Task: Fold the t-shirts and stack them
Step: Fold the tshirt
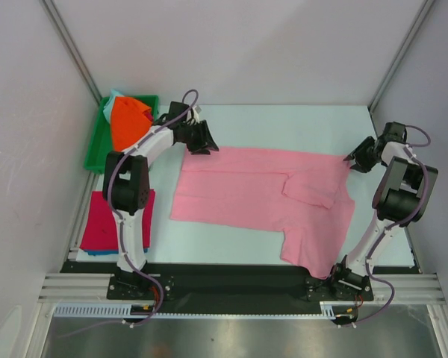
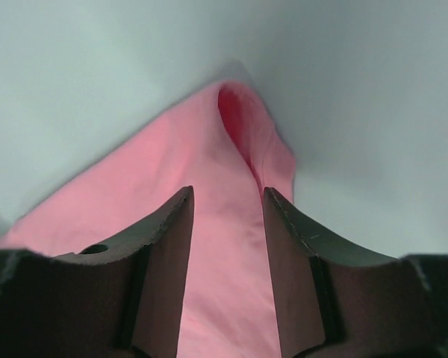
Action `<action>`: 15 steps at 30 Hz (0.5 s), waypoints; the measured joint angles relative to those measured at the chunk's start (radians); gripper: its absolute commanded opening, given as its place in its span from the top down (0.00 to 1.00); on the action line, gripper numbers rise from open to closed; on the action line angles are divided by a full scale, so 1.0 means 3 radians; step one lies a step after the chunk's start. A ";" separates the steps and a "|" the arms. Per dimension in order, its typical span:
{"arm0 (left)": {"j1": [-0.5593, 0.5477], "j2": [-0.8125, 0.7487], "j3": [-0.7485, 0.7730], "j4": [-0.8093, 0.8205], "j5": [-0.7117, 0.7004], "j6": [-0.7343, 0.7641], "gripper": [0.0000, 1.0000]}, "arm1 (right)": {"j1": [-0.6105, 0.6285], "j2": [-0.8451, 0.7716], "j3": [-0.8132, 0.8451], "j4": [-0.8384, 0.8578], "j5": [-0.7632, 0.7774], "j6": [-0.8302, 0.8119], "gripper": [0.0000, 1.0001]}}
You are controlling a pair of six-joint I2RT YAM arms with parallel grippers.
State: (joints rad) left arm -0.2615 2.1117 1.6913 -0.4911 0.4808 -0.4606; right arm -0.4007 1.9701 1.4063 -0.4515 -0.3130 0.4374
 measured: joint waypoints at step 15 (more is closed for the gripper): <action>0.0458 0.0487 0.0078 0.0060 0.0169 -0.0276 0.52 | 0.0106 0.0565 0.0601 0.0083 0.0015 -0.0056 0.64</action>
State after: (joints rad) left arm -0.1242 2.2578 1.7145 -0.4732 0.5316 -0.5434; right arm -0.3691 2.1395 1.5867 -0.4267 -0.3084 0.4206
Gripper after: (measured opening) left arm 0.483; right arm 0.400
